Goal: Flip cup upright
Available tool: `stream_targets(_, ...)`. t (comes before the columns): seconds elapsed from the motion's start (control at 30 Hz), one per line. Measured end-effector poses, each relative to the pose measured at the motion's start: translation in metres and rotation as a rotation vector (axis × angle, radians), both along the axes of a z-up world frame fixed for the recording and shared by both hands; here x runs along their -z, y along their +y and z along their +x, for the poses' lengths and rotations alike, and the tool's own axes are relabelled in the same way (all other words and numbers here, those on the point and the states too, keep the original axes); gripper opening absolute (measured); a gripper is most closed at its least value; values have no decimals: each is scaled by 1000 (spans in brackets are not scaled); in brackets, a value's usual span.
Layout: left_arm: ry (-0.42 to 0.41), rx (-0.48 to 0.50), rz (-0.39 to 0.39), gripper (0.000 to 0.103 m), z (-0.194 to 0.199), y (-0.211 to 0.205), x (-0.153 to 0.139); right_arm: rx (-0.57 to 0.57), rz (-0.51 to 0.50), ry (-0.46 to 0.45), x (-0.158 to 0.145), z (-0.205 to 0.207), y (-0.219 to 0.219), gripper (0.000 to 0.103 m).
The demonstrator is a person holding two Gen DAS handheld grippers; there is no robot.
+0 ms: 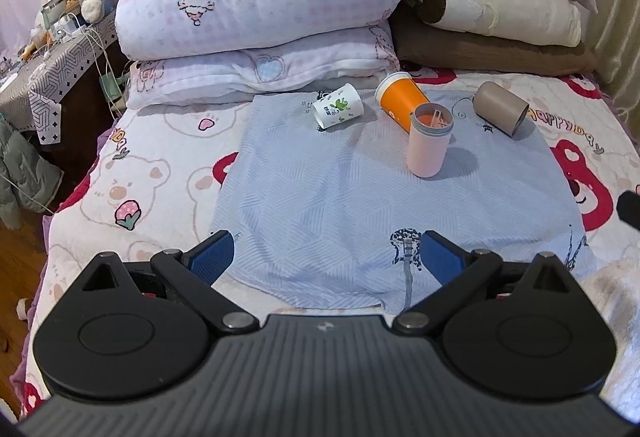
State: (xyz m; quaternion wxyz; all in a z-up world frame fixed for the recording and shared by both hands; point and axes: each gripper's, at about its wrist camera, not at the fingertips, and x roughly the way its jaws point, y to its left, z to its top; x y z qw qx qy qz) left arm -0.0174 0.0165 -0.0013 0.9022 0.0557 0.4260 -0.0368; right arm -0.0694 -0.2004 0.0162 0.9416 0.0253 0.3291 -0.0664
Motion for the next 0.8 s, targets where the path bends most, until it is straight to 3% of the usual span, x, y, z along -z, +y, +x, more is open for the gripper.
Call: stream_targets(0.8,4,8,28,101,-4,0,-4,40,-12,15,4,1,-3,100)
